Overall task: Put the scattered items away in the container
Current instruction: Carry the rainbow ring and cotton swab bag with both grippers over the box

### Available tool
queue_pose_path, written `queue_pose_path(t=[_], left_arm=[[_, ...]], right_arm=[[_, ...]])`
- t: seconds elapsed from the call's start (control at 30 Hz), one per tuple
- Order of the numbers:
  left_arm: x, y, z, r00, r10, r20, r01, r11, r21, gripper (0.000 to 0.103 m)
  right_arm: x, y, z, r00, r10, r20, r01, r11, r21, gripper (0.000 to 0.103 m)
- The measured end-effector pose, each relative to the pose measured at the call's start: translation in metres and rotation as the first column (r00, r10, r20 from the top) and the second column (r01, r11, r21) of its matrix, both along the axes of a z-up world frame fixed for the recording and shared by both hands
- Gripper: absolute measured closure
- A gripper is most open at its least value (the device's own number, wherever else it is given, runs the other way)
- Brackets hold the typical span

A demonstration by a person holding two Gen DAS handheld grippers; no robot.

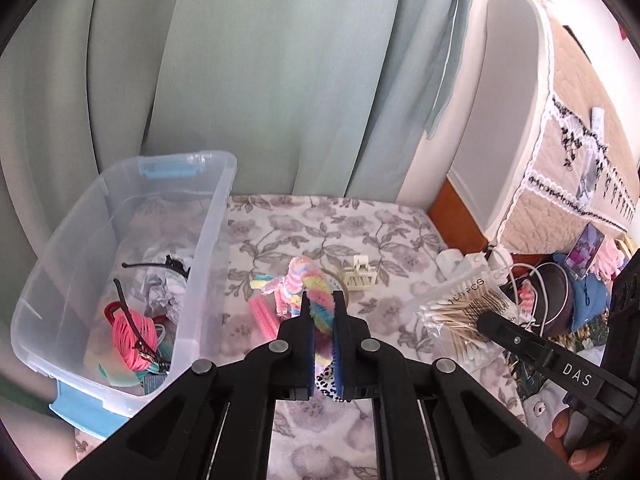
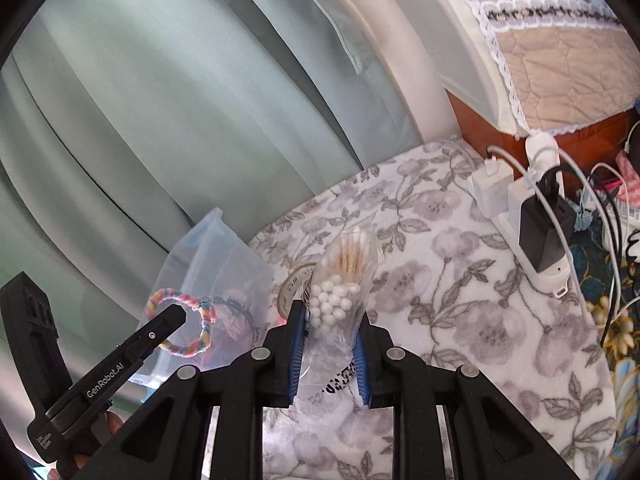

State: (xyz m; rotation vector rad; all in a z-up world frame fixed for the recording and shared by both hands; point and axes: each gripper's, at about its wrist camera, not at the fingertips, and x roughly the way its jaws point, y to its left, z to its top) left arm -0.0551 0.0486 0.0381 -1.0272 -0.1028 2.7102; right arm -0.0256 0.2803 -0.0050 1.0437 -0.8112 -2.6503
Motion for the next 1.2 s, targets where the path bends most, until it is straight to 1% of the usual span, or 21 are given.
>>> queue_pose_path(t=[0.13, 0.3, 0.43, 0.53, 0.67, 0.83, 1.03, 1.2], left_arm=[[0.013, -0.006, 0.028, 0.996, -0.008, -0.085, 0.009, 1.000, 0.015, 0.096], [0.028, -0.021, 0.059, 0.984, 0.008, -0.176, -0.001, 0.999, 0.042, 0.096], [0.036, -0.036, 0.078, 0.973, 0.035, -0.227, -0.023, 0.998, 0.058, 0.096], [0.042, -0.050, 0.089, 0.966, 0.061, -0.252, -0.044, 0.997, 0.070, 0.096], [0.045, -0.070, 0.096, 0.956, 0.101, -0.276, -0.078, 0.993, 0.090, 0.096], [0.045, -0.099, 0.097, 0.946, 0.158, -0.283, -0.128, 0.984, 0.122, 0.096], [0.037, -0.132, 0.085, 0.943, 0.220, -0.249, -0.183, 0.970, 0.162, 0.096], [0.028, -0.154, 0.071, 0.942, 0.258, -0.214, -0.220, 0.957, 0.189, 0.096]], right_arm=[[0.015, 0.001, 0.038, 0.994, -0.020, -0.107, 0.020, 1.000, -0.004, 0.079], [0.025, -0.011, 0.082, 0.977, -0.014, -0.213, 0.011, 1.000, -0.014, 0.079], [0.034, -0.028, 0.112, 0.958, 0.016, -0.287, -0.018, 1.000, -0.004, 0.079], [0.035, -0.043, 0.132, 0.945, 0.048, -0.323, -0.046, 0.999, 0.014, 0.079], [0.037, -0.066, 0.150, 0.926, 0.091, -0.367, -0.085, 0.996, 0.034, 0.079], [0.031, -0.101, 0.156, 0.914, 0.164, -0.372, -0.146, 0.986, 0.075, 0.079], [0.019, -0.141, 0.152, 0.911, 0.245, -0.332, -0.220, 0.969, 0.110, 0.079], [0.008, -0.169, 0.142, 0.911, 0.296, -0.287, -0.266, 0.954, 0.139, 0.079]])
